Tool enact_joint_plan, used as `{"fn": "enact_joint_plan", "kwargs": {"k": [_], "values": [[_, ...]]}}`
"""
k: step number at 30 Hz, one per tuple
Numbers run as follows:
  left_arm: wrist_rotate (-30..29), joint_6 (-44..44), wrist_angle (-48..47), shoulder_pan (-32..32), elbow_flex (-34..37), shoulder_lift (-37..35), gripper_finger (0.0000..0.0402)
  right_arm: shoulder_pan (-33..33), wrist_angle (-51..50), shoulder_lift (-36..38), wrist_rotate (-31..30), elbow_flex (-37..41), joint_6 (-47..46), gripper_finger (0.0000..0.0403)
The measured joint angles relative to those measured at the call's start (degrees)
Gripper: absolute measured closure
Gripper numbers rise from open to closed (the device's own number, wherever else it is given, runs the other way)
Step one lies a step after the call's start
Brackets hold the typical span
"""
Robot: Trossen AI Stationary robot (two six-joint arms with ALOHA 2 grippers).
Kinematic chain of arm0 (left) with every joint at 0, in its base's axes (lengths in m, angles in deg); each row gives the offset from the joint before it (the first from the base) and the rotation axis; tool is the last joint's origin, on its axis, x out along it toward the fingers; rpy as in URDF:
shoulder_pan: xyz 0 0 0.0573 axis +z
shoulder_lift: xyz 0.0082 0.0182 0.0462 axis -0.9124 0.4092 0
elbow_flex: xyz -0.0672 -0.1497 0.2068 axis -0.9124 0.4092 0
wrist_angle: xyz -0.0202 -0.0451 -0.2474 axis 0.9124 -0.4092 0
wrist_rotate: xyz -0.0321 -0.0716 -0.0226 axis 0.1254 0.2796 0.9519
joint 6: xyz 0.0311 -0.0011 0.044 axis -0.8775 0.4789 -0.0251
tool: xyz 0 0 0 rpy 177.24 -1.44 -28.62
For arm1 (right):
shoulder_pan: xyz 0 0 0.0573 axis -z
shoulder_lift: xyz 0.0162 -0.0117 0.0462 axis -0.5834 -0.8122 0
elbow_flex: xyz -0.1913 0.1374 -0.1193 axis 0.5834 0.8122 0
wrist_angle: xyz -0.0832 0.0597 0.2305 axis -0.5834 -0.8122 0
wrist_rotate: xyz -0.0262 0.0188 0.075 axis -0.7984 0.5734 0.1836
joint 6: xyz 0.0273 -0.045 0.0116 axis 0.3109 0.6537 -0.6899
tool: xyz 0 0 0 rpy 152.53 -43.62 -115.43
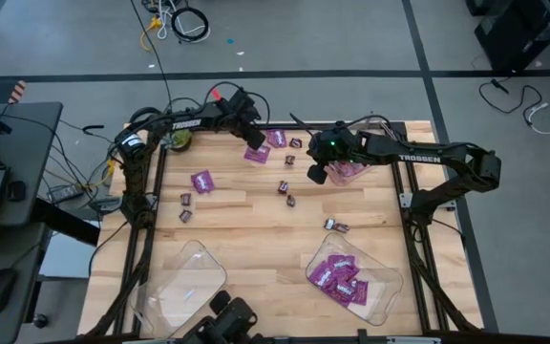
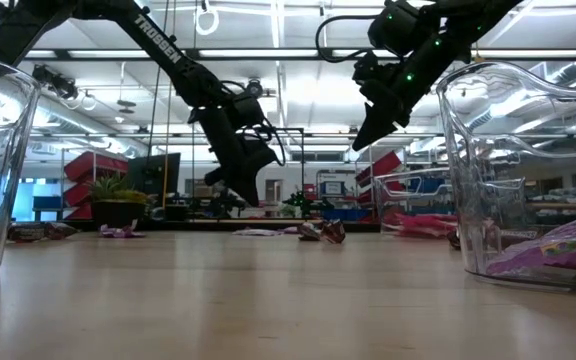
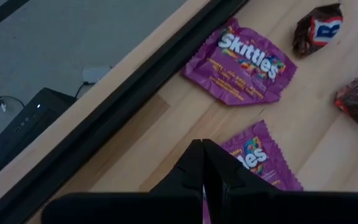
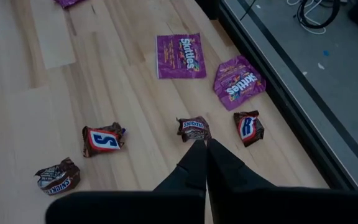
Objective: Sort candy
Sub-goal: Put the violet candy into the bottom right transparent bin
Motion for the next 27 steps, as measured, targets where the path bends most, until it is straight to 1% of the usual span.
{"fn": "enact_joint_plan", "kwargs": {"k": [22,27], "values": [[0.0,-0.6,0.0,0.3,0.0,0.0,0.0401,0.0,0.0,0.0,0.0,0.0,0.0,0.0403],[0.4,-0.6,0.0,1.4,0.0,0.0,0.0401,0.0,0.0,0.0,0.0,0.0,0.0,0.0403]]}}
